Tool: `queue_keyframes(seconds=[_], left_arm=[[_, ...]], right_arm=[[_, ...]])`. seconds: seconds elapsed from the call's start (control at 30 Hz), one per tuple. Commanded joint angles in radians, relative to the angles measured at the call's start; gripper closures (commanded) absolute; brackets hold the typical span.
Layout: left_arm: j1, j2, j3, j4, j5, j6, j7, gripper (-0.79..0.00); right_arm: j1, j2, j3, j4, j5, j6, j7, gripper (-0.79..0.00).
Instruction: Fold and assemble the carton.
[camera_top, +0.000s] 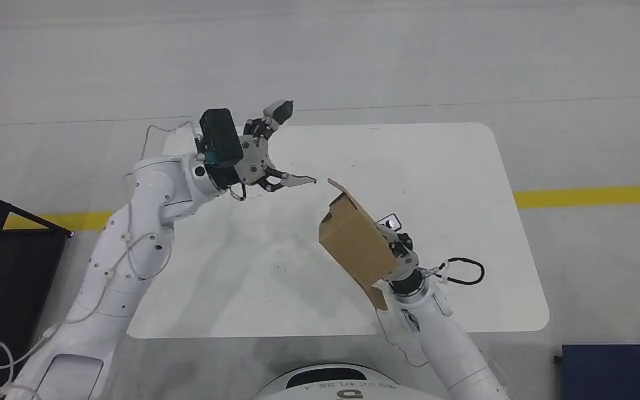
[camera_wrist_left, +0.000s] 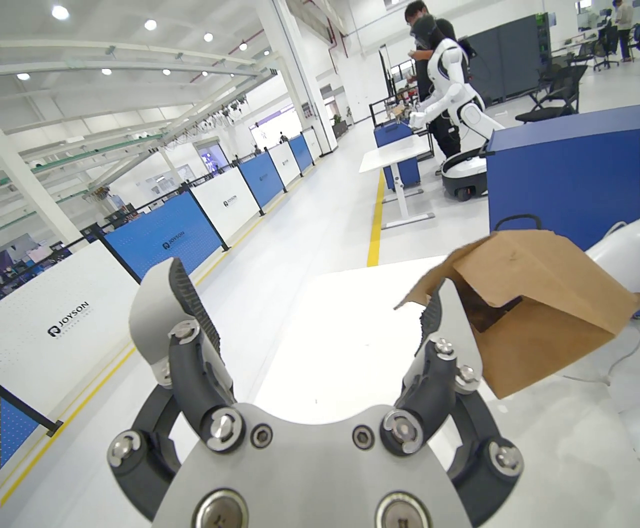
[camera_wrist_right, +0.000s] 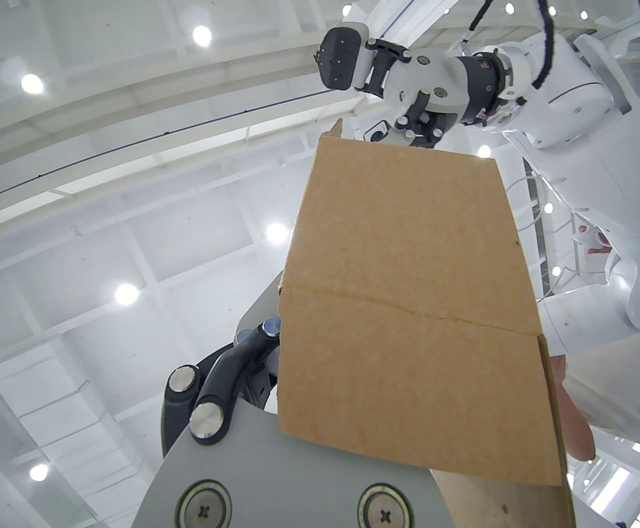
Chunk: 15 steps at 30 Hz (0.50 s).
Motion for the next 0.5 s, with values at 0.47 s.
queue_keyframes(seconds=[0.47], left_arm=[[-0.253,-0.078,0.290,0.208,-0.061,-0.131,-0.117,-0.785]], right_arm=[[-0.015,-0.001,-0.015,-0.016,-0.021,-0.005,-0.014,0.000]])
